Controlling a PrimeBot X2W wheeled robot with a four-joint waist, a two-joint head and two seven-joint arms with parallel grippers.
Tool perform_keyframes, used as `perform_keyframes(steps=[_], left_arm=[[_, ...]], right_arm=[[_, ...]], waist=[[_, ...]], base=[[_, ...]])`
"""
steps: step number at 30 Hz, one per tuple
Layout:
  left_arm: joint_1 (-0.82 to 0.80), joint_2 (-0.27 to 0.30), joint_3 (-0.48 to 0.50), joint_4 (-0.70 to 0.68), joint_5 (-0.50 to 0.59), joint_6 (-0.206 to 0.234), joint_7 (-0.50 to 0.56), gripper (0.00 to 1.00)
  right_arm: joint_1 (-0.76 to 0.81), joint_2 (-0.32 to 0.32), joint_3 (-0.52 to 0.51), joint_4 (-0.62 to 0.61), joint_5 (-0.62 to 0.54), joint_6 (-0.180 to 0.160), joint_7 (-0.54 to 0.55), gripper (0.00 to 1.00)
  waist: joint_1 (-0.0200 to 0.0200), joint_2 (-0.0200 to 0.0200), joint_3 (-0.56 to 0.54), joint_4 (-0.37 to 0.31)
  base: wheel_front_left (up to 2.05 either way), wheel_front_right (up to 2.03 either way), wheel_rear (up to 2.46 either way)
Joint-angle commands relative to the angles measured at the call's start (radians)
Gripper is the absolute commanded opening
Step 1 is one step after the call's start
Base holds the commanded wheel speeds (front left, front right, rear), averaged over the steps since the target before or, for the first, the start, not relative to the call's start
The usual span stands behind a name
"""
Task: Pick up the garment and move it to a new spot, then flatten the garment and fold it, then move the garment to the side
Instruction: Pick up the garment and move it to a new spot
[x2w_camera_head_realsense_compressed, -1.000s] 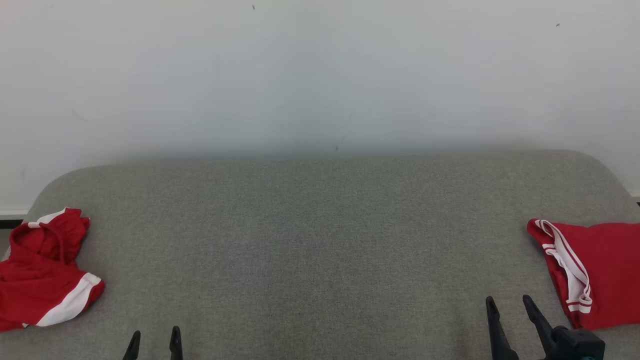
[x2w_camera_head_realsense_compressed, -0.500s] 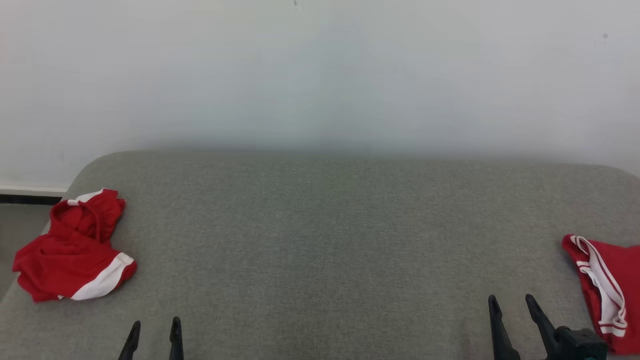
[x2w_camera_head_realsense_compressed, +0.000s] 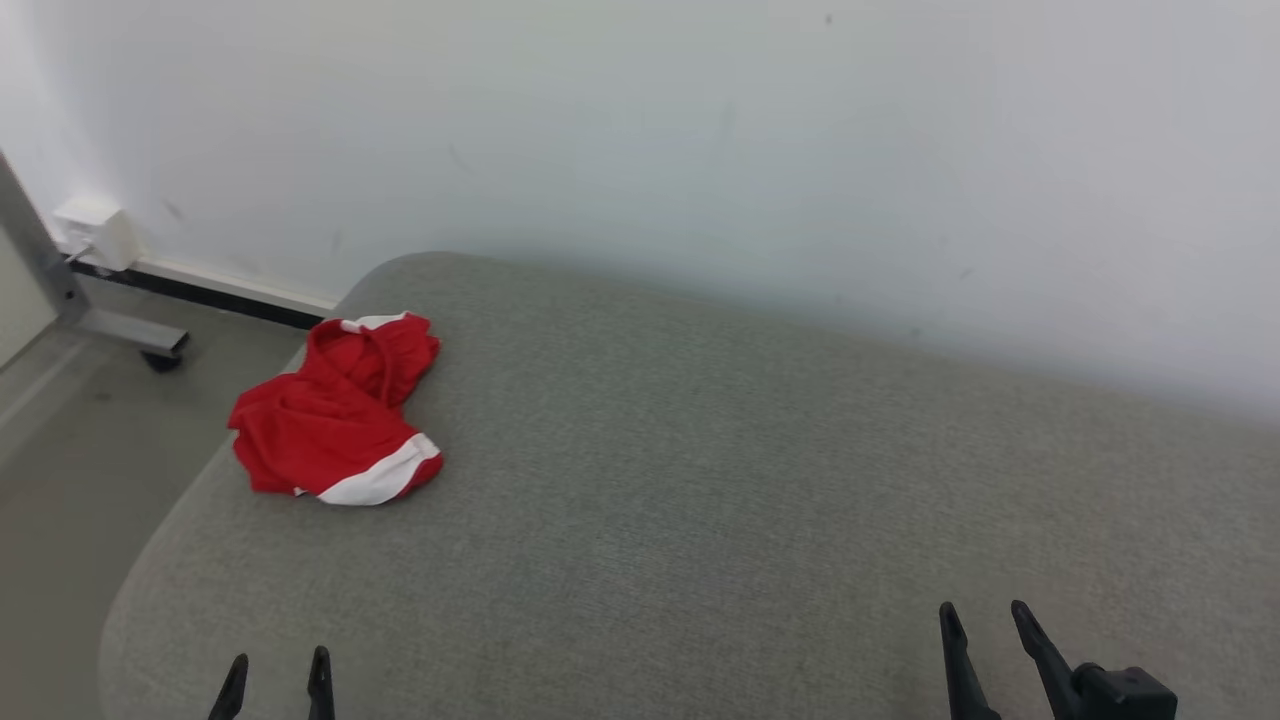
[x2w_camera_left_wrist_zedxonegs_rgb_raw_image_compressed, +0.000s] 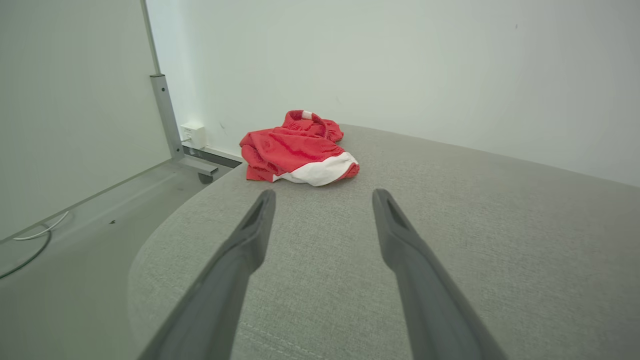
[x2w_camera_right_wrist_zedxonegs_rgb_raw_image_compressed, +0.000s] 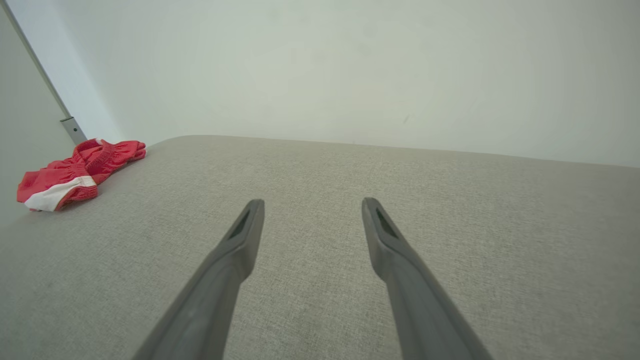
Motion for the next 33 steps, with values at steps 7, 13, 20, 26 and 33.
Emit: perform_keyframes(steps=[7,13,20,26,33], left_arm=[[0.041,-0.006,0.057,-0.044,-0.015,0.012,-0.003,1.00],[0.059,-0.016,0.087,-0.067,-0.017,0.015,-0.003,1.00],[0.070,-0.032,0.109,-0.089,-0.007,0.017,-0.003,1.00],[0.061,-0.038,0.101,-0.086,0.003,0.017,-0.003,1.00],[-0.027,-0.012,0.046,-0.033,0.005,0.009,-0.001,1.00]], right_arm=[[-0.064,0.003,0.055,0.029,0.007,-0.003,-0.007,1.00],[-0.100,0.002,0.084,0.056,0.009,-0.003,-0.006,1.00],[-0.132,-0.008,0.109,0.089,0.021,-0.003,-0.018,1.00],[-0.124,-0.011,0.107,0.104,0.028,-0.003,-0.025,1.00],[-0.082,-0.009,0.085,0.093,0.019,-0.003,-0.029,1.00]], waist=[[0.0000,0.0000,0.025,0.146],[0.0000,0.0000,0.044,0.160],[0.0000,0.0000,0.049,0.164],[0.0000,0.0000,0.044,0.159],[0.0000,0.0000,0.030,0.146]], base=[[0.00,0.00,0.00],[0.00,0.00,0.00],[0.00,0.00,0.00],[0.00,0.00,0.00],[0.00,0.00,0.00]])
